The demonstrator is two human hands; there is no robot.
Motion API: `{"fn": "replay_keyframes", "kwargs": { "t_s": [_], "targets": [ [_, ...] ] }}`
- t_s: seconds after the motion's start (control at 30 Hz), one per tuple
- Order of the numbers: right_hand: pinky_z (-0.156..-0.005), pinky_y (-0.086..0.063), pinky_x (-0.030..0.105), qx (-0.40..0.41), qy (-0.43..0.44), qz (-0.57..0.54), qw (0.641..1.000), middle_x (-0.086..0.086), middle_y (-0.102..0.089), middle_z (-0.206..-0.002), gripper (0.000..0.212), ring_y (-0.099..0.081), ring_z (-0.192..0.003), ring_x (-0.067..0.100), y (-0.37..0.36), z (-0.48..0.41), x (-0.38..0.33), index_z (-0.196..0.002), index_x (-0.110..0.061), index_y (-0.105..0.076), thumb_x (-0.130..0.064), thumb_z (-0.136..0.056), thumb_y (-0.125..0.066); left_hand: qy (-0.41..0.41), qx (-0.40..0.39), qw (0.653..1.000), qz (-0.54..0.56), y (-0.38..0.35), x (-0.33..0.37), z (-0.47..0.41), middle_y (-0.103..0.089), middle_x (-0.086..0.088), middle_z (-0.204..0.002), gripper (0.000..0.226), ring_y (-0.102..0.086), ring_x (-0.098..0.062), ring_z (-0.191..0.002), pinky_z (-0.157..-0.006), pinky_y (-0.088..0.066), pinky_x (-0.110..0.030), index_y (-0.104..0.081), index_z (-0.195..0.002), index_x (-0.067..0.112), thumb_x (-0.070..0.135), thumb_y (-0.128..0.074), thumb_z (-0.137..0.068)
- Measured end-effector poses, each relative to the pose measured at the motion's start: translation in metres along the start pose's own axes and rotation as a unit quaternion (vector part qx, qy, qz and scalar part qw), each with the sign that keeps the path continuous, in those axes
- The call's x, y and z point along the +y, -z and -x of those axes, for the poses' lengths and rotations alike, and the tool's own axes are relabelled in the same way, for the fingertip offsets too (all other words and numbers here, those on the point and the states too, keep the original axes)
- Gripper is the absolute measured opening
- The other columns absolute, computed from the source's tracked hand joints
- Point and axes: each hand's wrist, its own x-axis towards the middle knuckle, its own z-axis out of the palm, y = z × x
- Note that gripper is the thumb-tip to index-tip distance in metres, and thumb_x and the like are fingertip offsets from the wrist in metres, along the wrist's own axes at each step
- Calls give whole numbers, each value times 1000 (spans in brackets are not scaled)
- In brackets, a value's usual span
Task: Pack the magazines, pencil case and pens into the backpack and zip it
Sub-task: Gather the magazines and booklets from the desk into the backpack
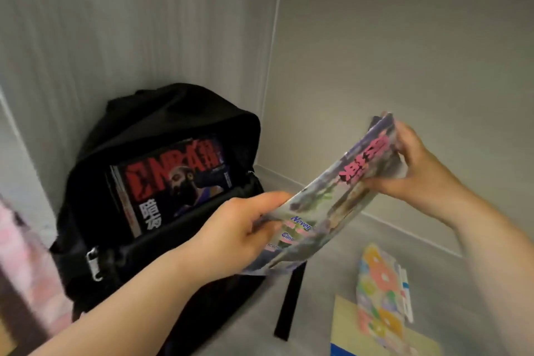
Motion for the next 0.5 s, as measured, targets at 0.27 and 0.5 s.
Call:
{"fn": "replay_keyframes", "kwargs": {
  "t_s": [0.27, 0.5],
  "targets": [
    [-47, -44, 18, -119, 31, 49, 991, -12, -63, -52, 45, -50, -53, 1, -29, -60, -61, -62, -38, -72, 2, -79, -60, 25, 150, 981, -120, 62, -33, 19, -61, 30, -100, 48, -59, 8, -96, -80, -49, -9, -41, -116, 57, 24, -52, -84],
    [-44, -43, 1, -23, 84, 18, 996, -29, -62, -45, 55, -56, -45, -12, -23, -89, -87, -57, -42, -71, 6, -80, -57, 249, 117, 911, -306, 80, -80, 50, -46, 13, -139, 74, -44, -8, -126, -97, -39, -23, -30, -137, 31, 60, -54, -73]
  ]
}}
